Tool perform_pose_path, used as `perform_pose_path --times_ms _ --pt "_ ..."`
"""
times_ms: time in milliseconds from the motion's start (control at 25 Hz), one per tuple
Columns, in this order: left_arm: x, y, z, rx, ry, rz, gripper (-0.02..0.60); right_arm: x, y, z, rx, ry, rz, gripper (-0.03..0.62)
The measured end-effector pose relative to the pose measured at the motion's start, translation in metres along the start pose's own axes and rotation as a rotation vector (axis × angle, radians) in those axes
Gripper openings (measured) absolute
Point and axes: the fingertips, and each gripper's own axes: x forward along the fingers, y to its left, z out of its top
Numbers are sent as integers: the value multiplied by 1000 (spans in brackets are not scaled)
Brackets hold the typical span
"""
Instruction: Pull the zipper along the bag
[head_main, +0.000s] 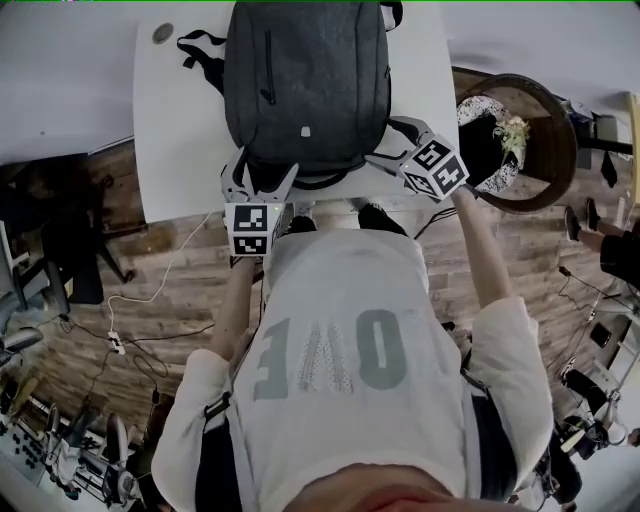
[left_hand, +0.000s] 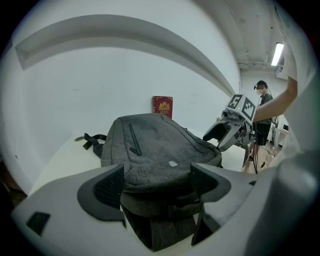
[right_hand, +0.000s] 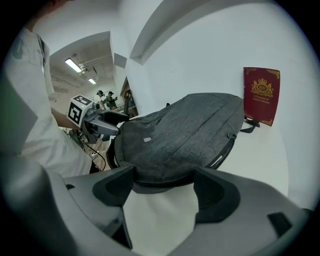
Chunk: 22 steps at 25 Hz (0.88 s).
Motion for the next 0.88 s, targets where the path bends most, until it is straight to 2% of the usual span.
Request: perform_pose_path --times_ms 120,280,440,600,680,800,880 --pt "3 20 -1 29 5 5 388 13 10 7 31 -18 20 370" --pt "8 48 -2 74 23 -5 389 29 19 20 71 -54 4 370" --pt "15 76 0 120 49 -6 390 43 26 34 114 -86 -44 370" --pt "23 110 3 161 64 4 390 61 34 52 180 -115 -132 370" --pt "24 132 -1 94 68 13 393 72 43 63 208 -130 -181 370" --pt "25 168 -13 -134 49 47 394 90 52 79 247 -151 -243 370" --pt "24 182 -16 -185 27 93 394 99 55 86 268 -157 -267 370"
